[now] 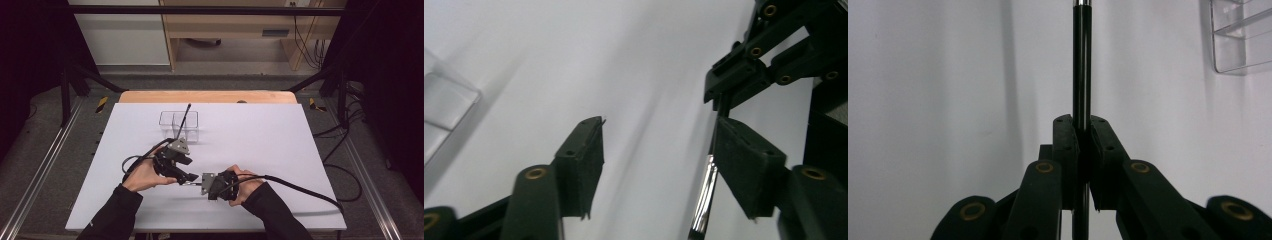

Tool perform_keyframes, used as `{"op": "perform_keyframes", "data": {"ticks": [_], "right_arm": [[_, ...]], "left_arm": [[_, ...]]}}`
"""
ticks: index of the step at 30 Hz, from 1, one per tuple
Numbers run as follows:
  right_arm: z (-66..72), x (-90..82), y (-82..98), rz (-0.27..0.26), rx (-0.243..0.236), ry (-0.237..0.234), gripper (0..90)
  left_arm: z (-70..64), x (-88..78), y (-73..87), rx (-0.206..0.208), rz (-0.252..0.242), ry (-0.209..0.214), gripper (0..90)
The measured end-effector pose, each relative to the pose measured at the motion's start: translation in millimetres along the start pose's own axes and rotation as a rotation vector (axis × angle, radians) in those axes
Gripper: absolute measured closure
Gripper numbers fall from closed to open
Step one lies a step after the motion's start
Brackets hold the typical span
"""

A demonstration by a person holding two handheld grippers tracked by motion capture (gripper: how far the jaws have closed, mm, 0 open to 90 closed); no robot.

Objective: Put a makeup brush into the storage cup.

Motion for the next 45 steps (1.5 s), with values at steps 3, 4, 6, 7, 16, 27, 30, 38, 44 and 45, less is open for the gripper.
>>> {"op": "perform_keyframes", "data": {"ticks": [3, 4, 6, 7, 16, 27, 30, 38, 44, 45], "right_arm": [[-0.8, -0.1, 0.8, 0.002, 0.011, -0.004, 84.2], [-1.0, 0.0, 1.0, 0.001, 0.018, -0.006, 84.1], [-1.3, 0.1, 1.8, 0.002, 0.029, -0.009, 84.2], [-1.9, -0.1, 2.4, 0.002, 0.033, -0.010, 84.2], [-4.8, -1.2, 12.8, -0.005, 0.100, -0.014, 84.1], [-8.3, -2.7, 25.5, -0.027, 0.197, -0.004, 84.1], [-9.5, -2.7, 28.9, -0.045, 0.220, -0.004, 84.1], [-11.1, -1.5, 39.3, -0.094, 0.317, 0.000, 84.0], [-10.5, -0.6, 46.6, -0.145, 0.384, -0.002, 84.1], [-10.9, -0.5, 47.6, -0.155, 0.391, 0.000, 84.1]], "left_arm": [[3.9, -3.7, 5.9, -0.022, -0.016, -0.013, 28.6], [4.8, -4.5, 7.3, -0.028, -0.020, -0.018, 26.5], [6.3, -7.3, 10.8, -0.047, -0.036, -0.029, 25.0], [7.0, -9.2, 13.0, -0.055, -0.049, -0.035, 24.7], [9.1, -22.2, 29.8, -0.122, -0.153, -0.071, 20.1], [5.0, -25.3, 43.3, -0.141, -0.199, -0.100, 15.5], [4.2, -24.4, 44.5, -0.145, -0.200, -0.110, 14.6], [1.6, -21.9, 48.5, -0.165, -0.221, -0.142, 14.4], [-0.3, -20.8, 48.6, -0.180, -0.247, -0.158, 14.5], [-0.7, -20.7, 48.4, -0.182, -0.253, -0.159, 14.5]]}}
Point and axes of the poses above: each handheld gripper's, and its own axes: x roughly forward along the jaws, y roughly out of its underside, z roughly to its left, the point moved 3 cm from there along x, roughly forward along the jaws, and after that the axes turned 4 degrees about z, right-handed, at the moved point
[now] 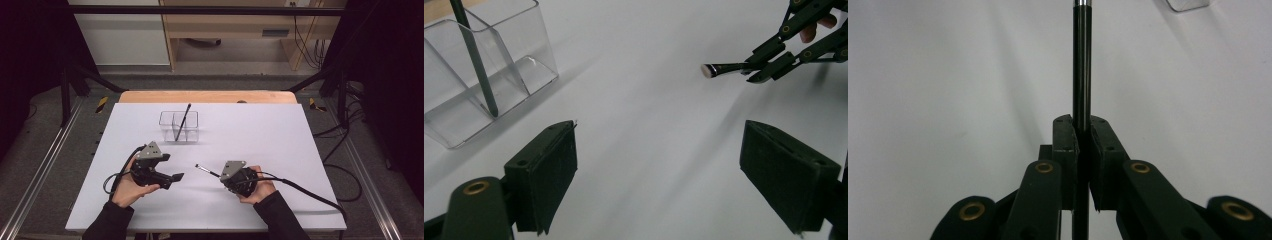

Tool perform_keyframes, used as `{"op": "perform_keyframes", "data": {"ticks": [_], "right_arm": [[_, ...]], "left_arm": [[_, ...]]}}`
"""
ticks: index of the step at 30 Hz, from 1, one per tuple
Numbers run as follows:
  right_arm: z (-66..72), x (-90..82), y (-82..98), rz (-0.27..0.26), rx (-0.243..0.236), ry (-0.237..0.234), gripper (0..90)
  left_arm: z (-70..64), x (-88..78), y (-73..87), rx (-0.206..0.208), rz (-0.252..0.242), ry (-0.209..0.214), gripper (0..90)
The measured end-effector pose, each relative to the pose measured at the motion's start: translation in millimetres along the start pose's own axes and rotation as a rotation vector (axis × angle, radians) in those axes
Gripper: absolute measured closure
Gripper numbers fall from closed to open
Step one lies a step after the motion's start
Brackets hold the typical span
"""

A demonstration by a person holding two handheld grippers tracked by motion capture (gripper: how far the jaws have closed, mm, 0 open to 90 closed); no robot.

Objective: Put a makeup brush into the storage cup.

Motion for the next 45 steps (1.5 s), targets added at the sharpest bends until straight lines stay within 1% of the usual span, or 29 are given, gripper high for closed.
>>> {"op": "perform_keyframes", "data": {"ticks": [2, 3, 7, 10, 13, 18, 23, 28, 31, 33, 40, 45], "right_arm": [[-0.9, -0.2, 1.4, -0.011, 0.020, -0.002, 84.0], [-1.5, -0.5, 1.8, -0.011, 0.026, 0.005, 84.0], [-4.3, -2.8, 2.4, -0.039, 0.070, 0.011, 84.0], [-4.5, -3.0, 3.0, -0.051, 0.088, 0.009, 84.0], [-5.0, -2.7, 3.0, -0.057, 0.108, 0.009, 84.0], [-7.1, -3.5, 3.0, -0.094, 0.165, 0.003, 84.0], [-8.1, -3.7, 2.9, -0.129, 0.209, -0.013, 84.0], [-8.2, -3.1, 2.3, -0.154, 0.243, -0.022, 84.0], [-8.6, -3.0, 2.1, -0.166, 0.261, -0.019, 84.0], [-9.0, -3.0, 2.1, -0.173, 0.274, -0.020, 84.0], [-8.7, -2.2, 1.1, -0.197, 0.303, -0.017, 84.0], [-8.7, -3.0, 0.0, -0.220, 0.315, -0.004, 84.0]], "left_arm": [[-0.9, 0.1, -0.2, -0.008, -0.014, -0.002, 14.5], [-1.3, 0.3, 0.0, -0.011, -0.020, -0.003, 14.5], [-2.2, 0.9, 0.9, -0.030, -0.049, -0.011, 14.5], [-2.4, 3.5, 2.0, -0.045, -0.066, -0.017, 14.7], [-2.9, 7.3, 2.9, -0.062, -0.077, -0.012, 14.7], [-5.1, 10.8, 3.2, -0.072, -0.093, -0.014, 15.0], [-8.9, 13.1, 1.6, -0.079, -0.116, -0.012, 15.4], [-11.8, 16.8, 1.6, -0.085, -0.133, -0.017, 15.8], [-14.3, 18.9, 0.9, -0.100, -0.152, -0.018, 16.2], [-15.5, 19.8, 0.3, -0.111, -0.162, -0.011, 16.4], [-18.7, 22.9, -2.5, -0.132, -0.191, -0.012, 16.9], [-20.6, 24.0, -5.4, -0.143, -0.214, -0.007, 17.5]]}}
Point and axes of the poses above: each handheld gripper's, and its own axes: x roughly forward along the jaws, y roughly out of its underside, z roughly to its left, the point moved 3 cm from there along x, roughly forward along the jaws, and after that the axes turned 4 degrees about z, right-handed, at the moved point
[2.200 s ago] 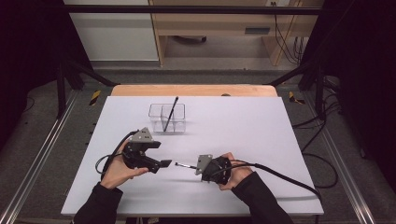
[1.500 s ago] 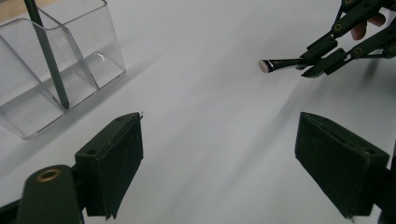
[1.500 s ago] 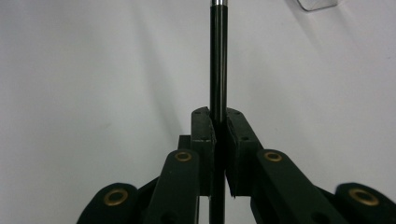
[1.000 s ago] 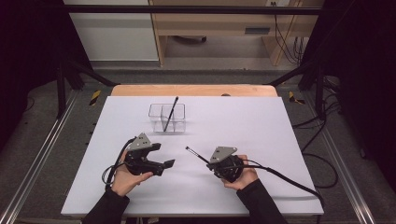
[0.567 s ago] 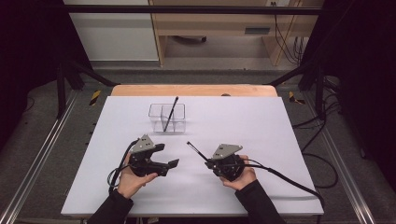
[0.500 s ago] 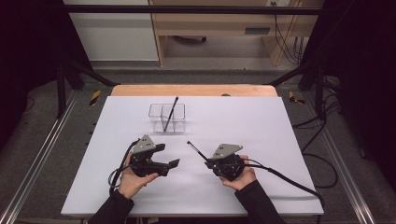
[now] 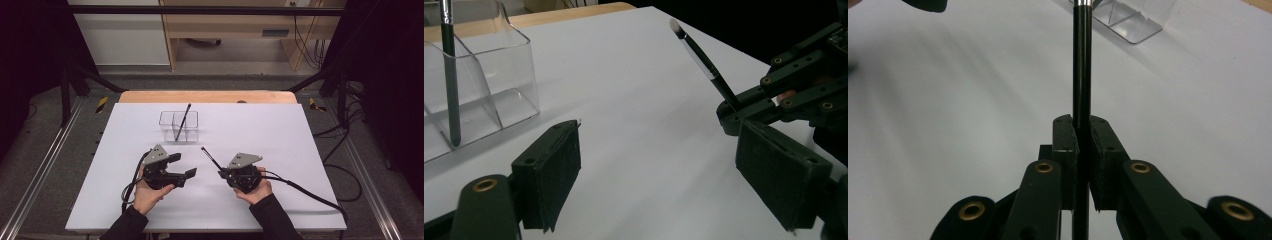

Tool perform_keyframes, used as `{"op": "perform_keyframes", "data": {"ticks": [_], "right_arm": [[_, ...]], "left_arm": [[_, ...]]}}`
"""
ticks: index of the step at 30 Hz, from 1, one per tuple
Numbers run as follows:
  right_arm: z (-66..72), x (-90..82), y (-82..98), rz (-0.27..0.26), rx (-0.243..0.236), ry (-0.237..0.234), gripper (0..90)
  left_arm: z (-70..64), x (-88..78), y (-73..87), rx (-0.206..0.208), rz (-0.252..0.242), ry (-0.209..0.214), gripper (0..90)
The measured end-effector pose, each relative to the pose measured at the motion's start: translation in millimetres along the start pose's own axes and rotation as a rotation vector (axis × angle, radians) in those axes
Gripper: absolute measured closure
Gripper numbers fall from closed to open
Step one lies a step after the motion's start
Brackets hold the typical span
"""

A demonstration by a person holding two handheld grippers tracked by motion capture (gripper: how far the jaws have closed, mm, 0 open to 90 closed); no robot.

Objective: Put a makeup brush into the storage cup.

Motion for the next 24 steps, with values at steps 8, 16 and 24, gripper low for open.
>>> {"op": "perform_keyframes", "data": {"ticks": [8, 16, 24], "right_arm": [[-0.5, -2.5, -2.8, -0.036, 0.021, 0.012, 84.0], [-0.6, -5.2, -5.6, -0.077, 0.040, 0.014, 84.0], [-0.1, -6.7, -6.8, -0.096, 0.052, 0.014, 84.0]], "left_arm": [[-4.0, 1.5, -7.7, -0.005, -0.035, 0.008, 17.9], [-10.4, 7.4, -14.7, -0.017, -0.063, 0.024, 18.8], [-17.2, 17.2, -20.2, -0.035, -0.085, 0.044, 20.2]]}}
Point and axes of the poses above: each handheld gripper's, and its own axes: x roughly forward along the jaws, y roughly out of its underside, z roughly to its left, the point moved 3 cm from there along x, roughly forward along the jaws, and after that the axes turned 4 degrees about z, right-handed, at the moved point
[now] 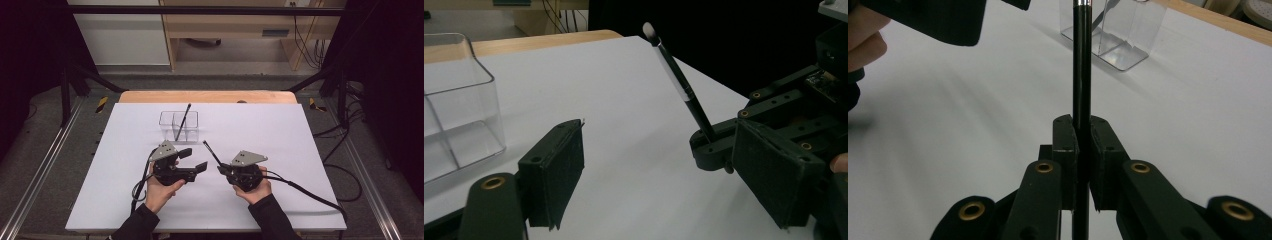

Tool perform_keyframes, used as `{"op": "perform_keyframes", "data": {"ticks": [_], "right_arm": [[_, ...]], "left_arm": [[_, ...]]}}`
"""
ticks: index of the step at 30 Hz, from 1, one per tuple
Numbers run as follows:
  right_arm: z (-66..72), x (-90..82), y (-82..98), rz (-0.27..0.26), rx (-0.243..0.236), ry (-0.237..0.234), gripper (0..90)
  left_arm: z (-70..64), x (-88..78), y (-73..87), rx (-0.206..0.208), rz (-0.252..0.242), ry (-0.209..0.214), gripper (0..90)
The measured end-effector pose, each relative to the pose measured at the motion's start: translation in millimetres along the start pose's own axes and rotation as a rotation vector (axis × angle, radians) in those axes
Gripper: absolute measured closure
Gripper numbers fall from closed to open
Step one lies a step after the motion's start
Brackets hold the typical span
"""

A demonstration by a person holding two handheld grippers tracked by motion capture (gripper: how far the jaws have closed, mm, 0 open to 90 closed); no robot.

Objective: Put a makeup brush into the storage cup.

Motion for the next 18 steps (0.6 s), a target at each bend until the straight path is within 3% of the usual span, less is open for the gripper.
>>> {"op": "perform_keyframes", "data": {"ticks": [18], "right_arm": [[1.3, -1.6, -1.7, -0.032, 0.017, 0.001, 84.0]], "left_arm": [[-9.6, 13.6, -5.8, -0.041, -0.053, 0.027, 27.8]]}}
Point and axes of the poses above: each handheld gripper's, and its own axes: x roughly forward along the jaws, y roughly out of its underside, z roughly to its left, the point moved 3 cm from there along x, roughly forward along the jaws, and after that the axes turned 4 degrees about z, right-handed, at the moved point
